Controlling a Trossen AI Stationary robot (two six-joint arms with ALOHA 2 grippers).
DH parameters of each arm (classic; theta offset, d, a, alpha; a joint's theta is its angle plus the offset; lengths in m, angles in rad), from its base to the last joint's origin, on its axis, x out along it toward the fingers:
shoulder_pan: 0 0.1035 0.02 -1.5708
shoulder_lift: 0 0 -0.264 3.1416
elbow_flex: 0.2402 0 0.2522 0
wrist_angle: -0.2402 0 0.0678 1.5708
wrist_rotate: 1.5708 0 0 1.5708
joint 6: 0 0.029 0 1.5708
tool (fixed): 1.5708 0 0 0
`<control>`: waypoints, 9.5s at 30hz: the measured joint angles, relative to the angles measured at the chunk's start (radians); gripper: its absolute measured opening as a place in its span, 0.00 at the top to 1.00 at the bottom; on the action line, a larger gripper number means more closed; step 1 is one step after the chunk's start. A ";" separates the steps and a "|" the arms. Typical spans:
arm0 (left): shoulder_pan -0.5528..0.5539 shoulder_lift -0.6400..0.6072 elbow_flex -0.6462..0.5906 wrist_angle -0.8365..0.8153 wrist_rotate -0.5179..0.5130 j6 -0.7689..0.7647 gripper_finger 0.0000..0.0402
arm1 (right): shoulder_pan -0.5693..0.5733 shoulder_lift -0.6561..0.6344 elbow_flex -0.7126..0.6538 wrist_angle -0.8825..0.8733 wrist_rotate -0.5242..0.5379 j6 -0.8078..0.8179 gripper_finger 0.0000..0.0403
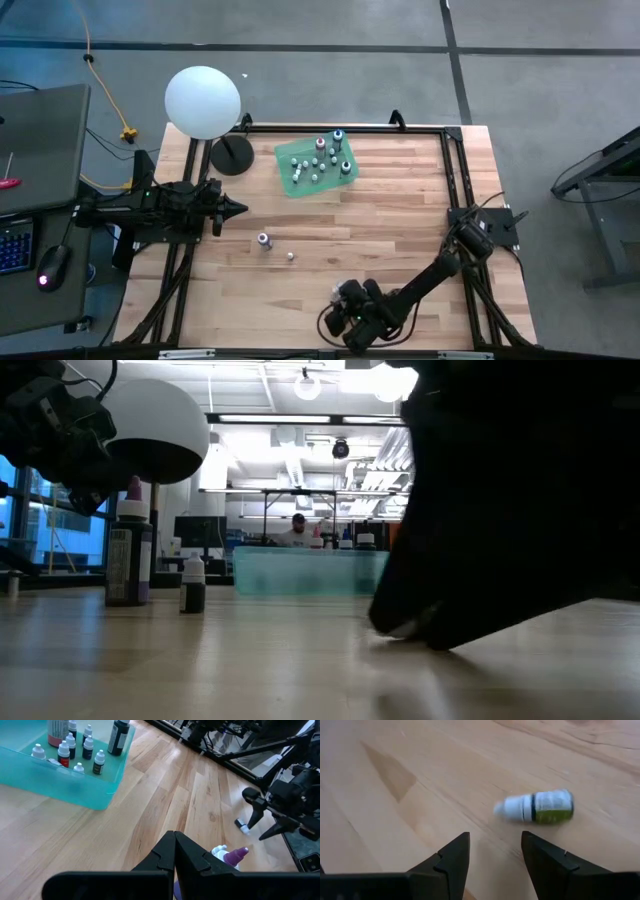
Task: Pick & Place food coloring
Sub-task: Put the small green dye bottle in the green bin, then put the small black dye bottle in the green bin
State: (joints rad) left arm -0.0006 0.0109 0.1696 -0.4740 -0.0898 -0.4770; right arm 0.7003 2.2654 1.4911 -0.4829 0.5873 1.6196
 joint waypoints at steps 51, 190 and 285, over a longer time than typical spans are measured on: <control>0.000 0.000 0.000 0.000 0.001 0.000 1.00 | -0.314 -0.225 -0.002 -0.216 -0.537 -0.527 0.57; 0.000 0.000 0.000 0.000 -0.005 0.000 1.00 | -0.785 -0.050 -0.002 0.634 0.110 -0.938 0.91; 0.000 0.000 0.000 0.000 -0.006 0.000 1.00 | -0.519 -0.341 0.000 0.220 -0.399 -1.281 0.81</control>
State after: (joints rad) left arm -0.0003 0.0105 0.1696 -0.4740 -0.0956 -0.4770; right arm 0.1812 1.9244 1.4910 -0.2630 0.1883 0.3386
